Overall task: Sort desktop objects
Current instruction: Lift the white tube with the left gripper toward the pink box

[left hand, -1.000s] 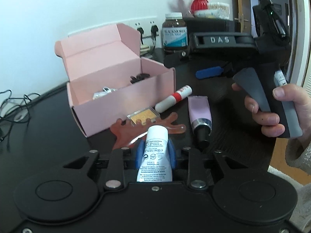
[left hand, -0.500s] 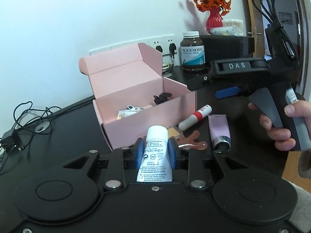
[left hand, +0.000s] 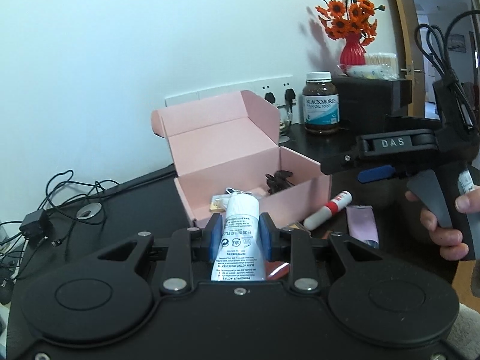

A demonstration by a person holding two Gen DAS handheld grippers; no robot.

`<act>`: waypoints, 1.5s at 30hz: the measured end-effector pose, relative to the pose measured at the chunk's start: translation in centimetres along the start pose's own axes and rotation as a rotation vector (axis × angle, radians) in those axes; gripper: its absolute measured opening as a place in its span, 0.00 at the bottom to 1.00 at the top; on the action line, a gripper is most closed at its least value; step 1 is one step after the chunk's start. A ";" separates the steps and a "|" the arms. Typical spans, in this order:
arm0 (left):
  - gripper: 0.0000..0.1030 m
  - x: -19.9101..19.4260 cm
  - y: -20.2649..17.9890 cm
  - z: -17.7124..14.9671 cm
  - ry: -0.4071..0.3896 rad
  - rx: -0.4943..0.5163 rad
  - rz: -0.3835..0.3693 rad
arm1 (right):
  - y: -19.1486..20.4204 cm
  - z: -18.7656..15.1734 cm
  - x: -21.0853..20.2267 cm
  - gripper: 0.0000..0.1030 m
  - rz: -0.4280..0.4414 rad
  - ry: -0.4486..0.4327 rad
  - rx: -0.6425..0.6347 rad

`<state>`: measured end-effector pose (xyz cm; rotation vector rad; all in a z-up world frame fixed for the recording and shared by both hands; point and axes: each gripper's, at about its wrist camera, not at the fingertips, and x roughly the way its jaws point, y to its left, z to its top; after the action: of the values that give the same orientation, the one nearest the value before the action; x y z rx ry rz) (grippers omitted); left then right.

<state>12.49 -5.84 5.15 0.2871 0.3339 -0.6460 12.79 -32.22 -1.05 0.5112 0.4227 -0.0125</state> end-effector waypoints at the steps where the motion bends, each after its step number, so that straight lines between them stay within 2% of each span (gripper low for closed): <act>1: 0.26 0.0 0.1 0.1 -0.004 -0.001 0.004 | 0.0 0.0 0.0 0.99 0.000 0.000 0.001; 18: 0.26 0.9 1.6 2.5 -0.064 -0.022 0.047 | -0.2 0.0 0.1 0.99 -0.001 0.001 0.007; 37: 0.26 2.5 3.0 3.7 -0.062 -0.023 0.074 | -0.3 -0.1 0.0 0.99 -0.018 -0.007 0.014; 45: 0.26 3.3 4.4 4.7 -0.069 -0.046 0.059 | 0.0 -0.2 0.0 0.99 -0.026 -0.005 0.007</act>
<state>18.72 -6.00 8.84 0.2293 0.2731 -0.5880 12.69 -32.17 -1.19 0.5129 0.4244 -0.0407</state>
